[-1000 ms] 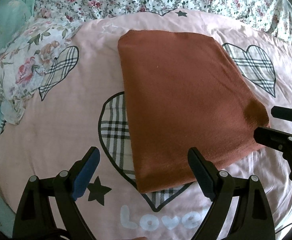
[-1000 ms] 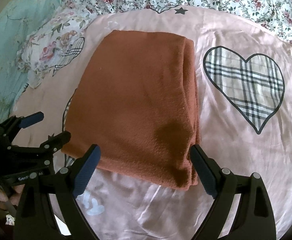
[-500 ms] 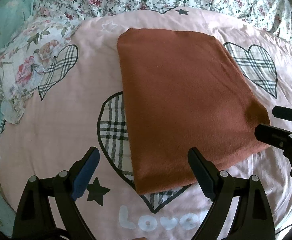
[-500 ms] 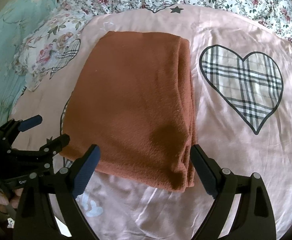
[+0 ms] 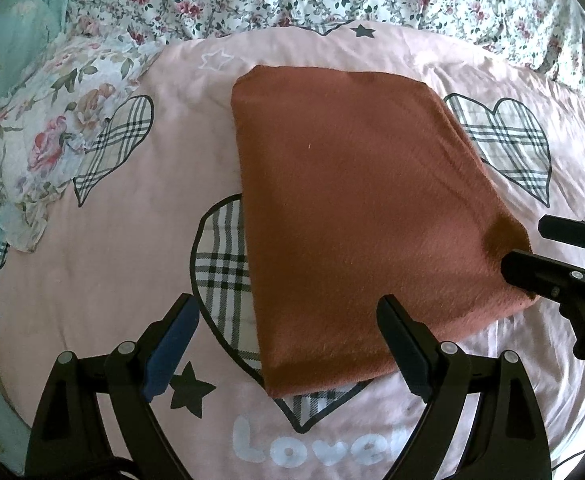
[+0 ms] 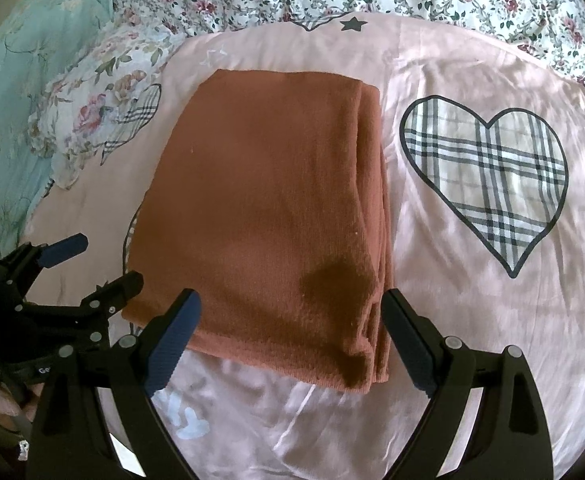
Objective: Fold small clothes
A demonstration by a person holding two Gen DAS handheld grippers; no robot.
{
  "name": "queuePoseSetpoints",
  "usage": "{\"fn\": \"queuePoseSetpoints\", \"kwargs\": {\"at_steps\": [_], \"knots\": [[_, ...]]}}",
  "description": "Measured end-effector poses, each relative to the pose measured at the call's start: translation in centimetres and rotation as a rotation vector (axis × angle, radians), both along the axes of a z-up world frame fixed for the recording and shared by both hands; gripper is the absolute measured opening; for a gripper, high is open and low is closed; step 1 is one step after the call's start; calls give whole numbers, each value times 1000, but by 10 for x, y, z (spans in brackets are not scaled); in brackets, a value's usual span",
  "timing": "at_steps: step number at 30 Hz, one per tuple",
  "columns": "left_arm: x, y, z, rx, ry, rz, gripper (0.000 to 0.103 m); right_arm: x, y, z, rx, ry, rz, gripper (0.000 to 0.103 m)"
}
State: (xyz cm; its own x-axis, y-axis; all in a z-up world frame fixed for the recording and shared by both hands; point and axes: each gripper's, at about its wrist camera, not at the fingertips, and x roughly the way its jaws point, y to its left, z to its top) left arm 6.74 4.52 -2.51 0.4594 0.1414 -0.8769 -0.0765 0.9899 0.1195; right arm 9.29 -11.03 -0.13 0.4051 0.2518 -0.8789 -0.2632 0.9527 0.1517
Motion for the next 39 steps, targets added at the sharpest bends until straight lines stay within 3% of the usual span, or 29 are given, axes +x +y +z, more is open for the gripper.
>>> {"fn": "queuePoseSetpoints", "kwargs": {"at_steps": [39], "knots": [[11,5,-2,-39,-2,4,93,5,1,-1,11,7,-3,92]]}}
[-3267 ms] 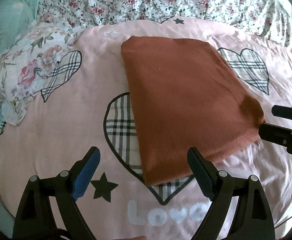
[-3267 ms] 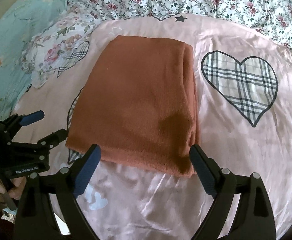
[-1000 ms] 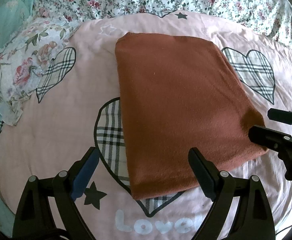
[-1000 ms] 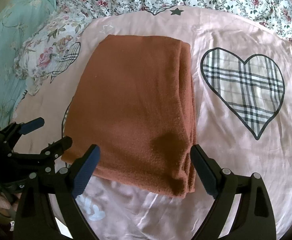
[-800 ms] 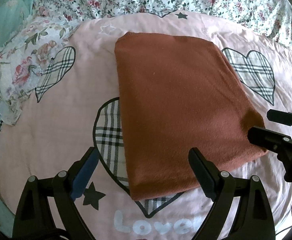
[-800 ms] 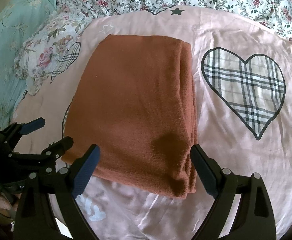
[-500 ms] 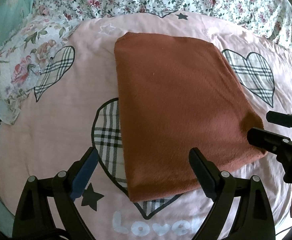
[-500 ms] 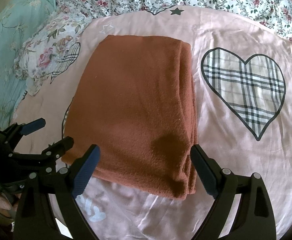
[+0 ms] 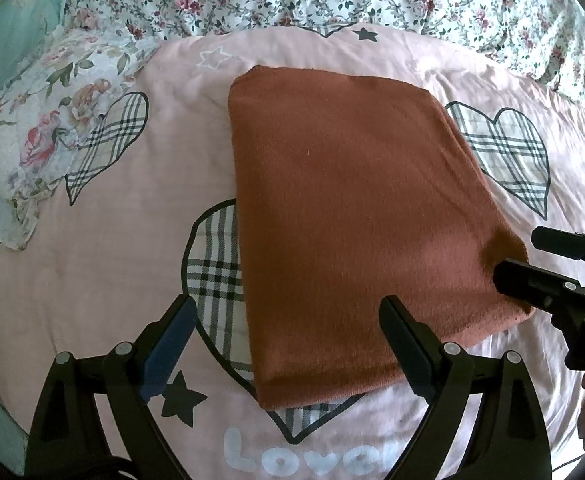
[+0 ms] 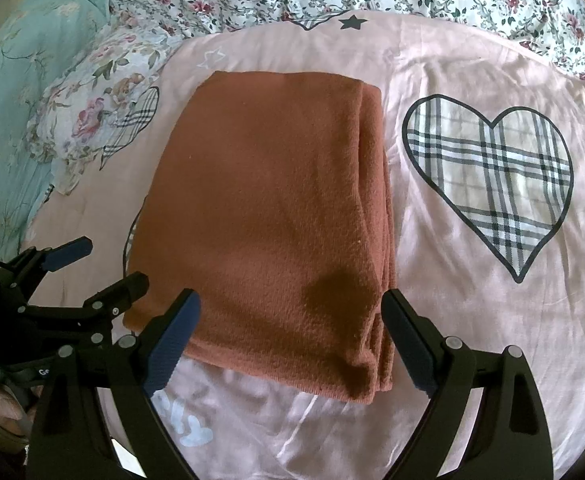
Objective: Fold small clothes
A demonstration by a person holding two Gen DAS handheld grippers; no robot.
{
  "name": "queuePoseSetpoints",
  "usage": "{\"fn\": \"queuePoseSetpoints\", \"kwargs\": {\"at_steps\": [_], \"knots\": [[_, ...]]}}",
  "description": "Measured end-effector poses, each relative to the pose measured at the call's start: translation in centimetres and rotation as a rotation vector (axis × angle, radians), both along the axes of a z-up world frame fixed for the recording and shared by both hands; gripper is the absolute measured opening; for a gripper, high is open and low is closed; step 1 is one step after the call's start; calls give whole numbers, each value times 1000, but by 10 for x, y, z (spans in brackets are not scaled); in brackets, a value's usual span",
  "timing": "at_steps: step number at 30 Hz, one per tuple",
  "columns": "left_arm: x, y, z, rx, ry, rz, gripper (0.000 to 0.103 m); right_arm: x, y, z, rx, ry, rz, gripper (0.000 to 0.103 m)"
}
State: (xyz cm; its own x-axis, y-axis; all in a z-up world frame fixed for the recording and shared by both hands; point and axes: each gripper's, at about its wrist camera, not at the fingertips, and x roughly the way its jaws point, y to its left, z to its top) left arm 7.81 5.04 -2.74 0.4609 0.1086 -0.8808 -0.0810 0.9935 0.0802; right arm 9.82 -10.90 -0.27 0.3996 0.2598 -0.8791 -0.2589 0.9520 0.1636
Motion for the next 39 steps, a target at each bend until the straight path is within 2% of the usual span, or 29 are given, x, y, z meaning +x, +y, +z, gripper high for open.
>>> {"fn": "queuePoseSetpoints", "kwargs": {"at_steps": [39], "knots": [[0,-4,8,-17,-23,2,94,2,-3,1,29,-10,-21,92]]}}
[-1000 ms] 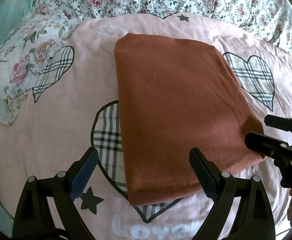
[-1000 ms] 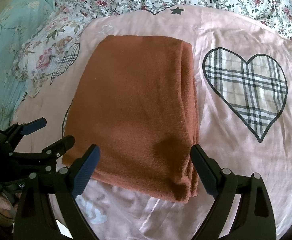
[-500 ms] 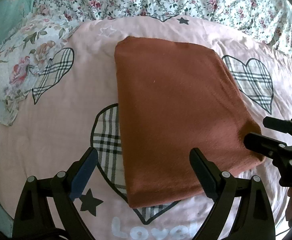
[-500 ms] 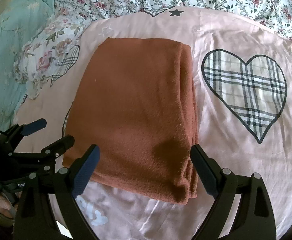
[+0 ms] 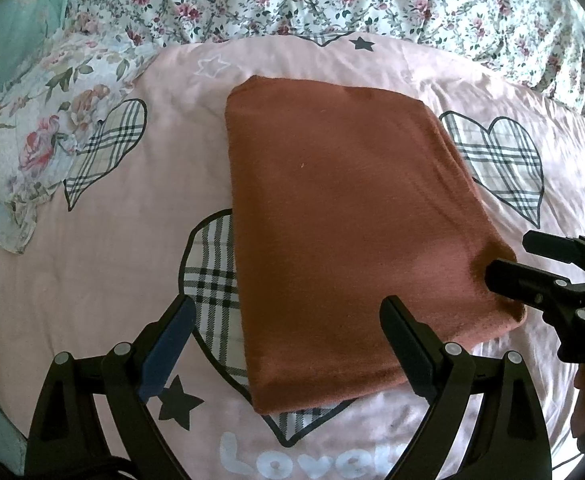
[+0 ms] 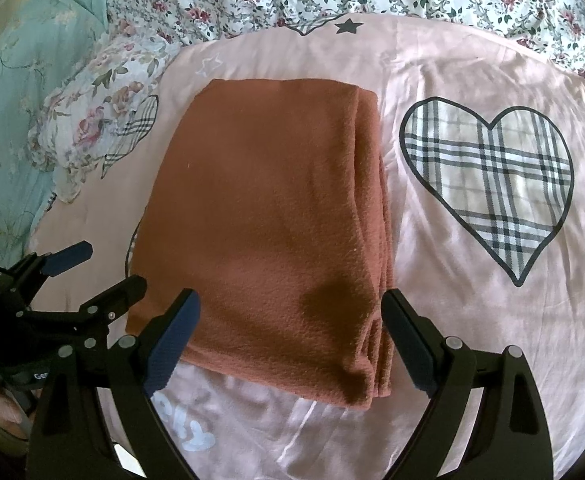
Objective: Fold small clothes
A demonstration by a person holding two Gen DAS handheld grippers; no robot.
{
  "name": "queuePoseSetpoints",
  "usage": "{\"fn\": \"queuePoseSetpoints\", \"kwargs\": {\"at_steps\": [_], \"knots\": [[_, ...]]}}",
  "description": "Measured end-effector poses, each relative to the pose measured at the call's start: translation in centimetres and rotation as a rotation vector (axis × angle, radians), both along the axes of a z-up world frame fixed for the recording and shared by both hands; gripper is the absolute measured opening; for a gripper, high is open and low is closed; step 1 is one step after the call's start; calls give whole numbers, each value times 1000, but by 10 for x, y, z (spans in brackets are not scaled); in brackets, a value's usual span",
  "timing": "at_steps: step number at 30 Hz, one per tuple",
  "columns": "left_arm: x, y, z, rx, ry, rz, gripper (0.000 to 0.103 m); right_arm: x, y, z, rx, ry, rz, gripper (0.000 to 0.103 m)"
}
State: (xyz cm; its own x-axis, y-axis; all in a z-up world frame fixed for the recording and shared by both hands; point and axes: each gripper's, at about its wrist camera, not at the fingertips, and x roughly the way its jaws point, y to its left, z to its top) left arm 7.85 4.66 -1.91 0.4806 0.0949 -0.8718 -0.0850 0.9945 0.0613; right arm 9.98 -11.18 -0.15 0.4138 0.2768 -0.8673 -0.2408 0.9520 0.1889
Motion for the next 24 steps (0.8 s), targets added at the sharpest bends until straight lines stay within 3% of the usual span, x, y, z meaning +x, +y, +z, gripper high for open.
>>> {"fn": "queuePoseSetpoints", "kwargs": {"at_steps": [24], "knots": [[10,0,-1,-3,3,-3,94,7,-1,2,18,2,-5,92]]}}
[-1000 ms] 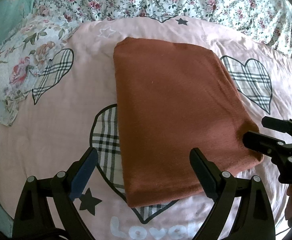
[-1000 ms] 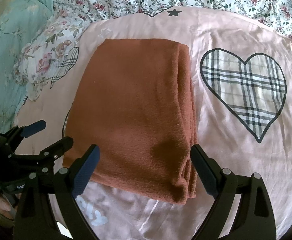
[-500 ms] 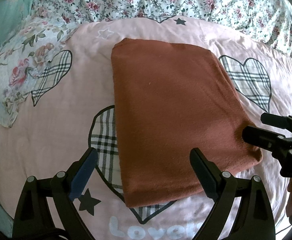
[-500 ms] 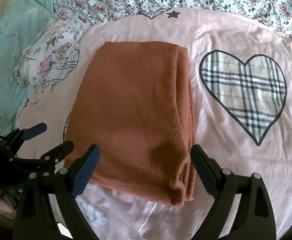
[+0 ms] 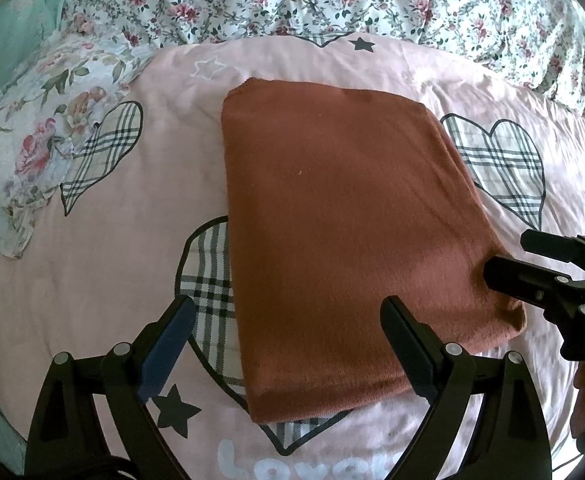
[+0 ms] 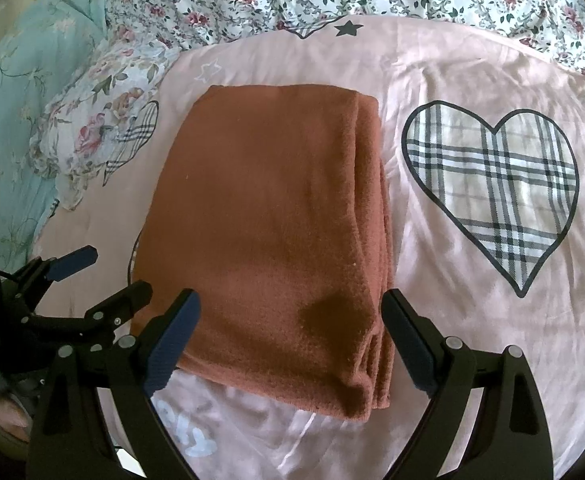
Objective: Fold small clothes
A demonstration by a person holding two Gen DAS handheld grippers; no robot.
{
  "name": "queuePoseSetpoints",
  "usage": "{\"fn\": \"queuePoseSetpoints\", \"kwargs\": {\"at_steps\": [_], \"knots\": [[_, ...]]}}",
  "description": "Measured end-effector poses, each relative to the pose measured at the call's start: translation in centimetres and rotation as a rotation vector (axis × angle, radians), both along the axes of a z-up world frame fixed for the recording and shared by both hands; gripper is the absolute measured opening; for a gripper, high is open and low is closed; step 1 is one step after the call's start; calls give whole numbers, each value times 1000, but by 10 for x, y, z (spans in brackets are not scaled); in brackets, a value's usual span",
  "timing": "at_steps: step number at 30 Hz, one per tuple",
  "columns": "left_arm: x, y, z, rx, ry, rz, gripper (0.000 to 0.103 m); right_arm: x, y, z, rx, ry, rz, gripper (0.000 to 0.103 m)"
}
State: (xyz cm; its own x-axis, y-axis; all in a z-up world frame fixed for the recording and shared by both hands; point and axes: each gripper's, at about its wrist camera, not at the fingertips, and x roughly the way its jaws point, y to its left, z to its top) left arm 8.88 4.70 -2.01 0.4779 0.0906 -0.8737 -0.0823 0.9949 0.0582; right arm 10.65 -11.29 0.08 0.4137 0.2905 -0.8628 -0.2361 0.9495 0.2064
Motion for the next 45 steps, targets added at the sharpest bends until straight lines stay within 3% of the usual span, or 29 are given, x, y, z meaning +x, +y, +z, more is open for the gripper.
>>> {"fn": "queuePoseSetpoints", "kwargs": {"at_steps": [45], "knots": [[14,2,4,36,-18,13,94,17,-8,3,49,-3,-1,92]]}}
